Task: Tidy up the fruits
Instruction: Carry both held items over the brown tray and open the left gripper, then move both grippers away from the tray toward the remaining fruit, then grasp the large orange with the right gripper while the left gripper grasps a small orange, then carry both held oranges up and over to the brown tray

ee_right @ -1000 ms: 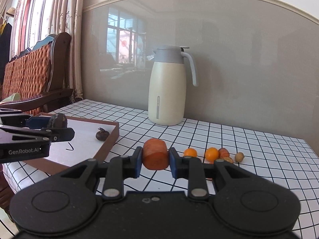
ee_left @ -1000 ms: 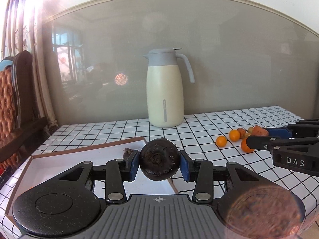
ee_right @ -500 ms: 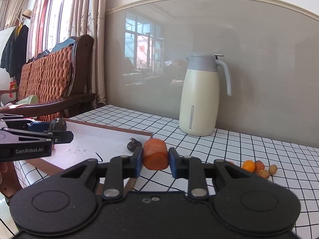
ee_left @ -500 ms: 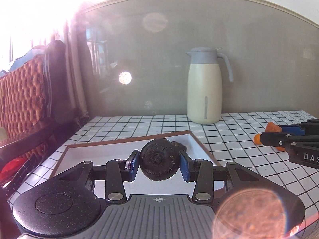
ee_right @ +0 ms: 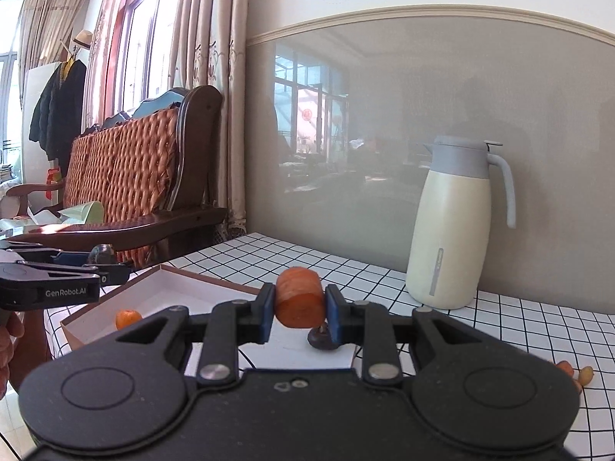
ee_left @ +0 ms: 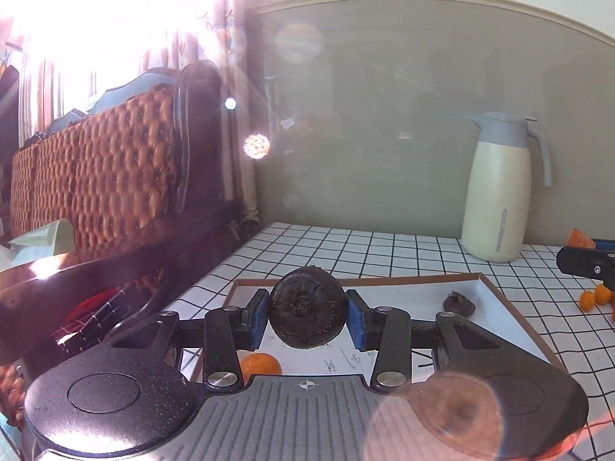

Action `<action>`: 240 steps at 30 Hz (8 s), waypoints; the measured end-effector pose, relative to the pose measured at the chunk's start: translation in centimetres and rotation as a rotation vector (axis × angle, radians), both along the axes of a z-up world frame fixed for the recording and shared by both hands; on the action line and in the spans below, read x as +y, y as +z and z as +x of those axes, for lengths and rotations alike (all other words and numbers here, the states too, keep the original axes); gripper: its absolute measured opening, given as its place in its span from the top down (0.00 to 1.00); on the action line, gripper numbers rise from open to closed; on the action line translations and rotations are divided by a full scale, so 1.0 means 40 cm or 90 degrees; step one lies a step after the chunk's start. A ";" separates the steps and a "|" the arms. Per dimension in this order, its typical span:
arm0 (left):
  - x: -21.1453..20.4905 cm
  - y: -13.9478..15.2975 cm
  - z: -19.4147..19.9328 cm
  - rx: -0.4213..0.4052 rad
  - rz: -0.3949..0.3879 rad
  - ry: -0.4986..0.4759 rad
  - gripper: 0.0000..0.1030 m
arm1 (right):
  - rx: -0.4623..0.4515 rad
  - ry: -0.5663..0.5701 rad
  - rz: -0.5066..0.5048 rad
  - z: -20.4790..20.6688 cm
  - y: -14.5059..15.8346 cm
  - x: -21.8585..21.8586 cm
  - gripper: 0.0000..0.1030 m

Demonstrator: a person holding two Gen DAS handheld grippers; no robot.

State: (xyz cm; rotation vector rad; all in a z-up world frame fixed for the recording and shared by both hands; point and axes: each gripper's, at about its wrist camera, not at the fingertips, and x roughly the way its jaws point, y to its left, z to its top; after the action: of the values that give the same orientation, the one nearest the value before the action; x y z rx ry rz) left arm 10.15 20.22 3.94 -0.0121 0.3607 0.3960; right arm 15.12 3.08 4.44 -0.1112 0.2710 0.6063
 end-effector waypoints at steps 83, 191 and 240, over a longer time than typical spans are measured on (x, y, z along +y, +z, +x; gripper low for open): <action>0.180 -0.093 0.175 0.038 -0.030 0.055 0.00 | 0.091 -0.044 -0.039 0.239 -0.102 0.114 0.06; -0.806 -0.191 0.531 0.153 0.000 -0.375 0.70 | 0.203 -0.317 -0.040 0.286 -0.217 -0.661 0.69; -0.408 -0.023 0.044 0.047 0.022 -0.245 0.70 | 0.096 -0.151 -0.028 -0.013 -0.049 -0.352 0.69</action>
State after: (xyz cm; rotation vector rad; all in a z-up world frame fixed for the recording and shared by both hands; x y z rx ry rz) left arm 11.90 3.91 3.01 0.1049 0.4186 0.0211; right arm 14.60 -10.99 2.48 -0.0742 0.4376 0.3736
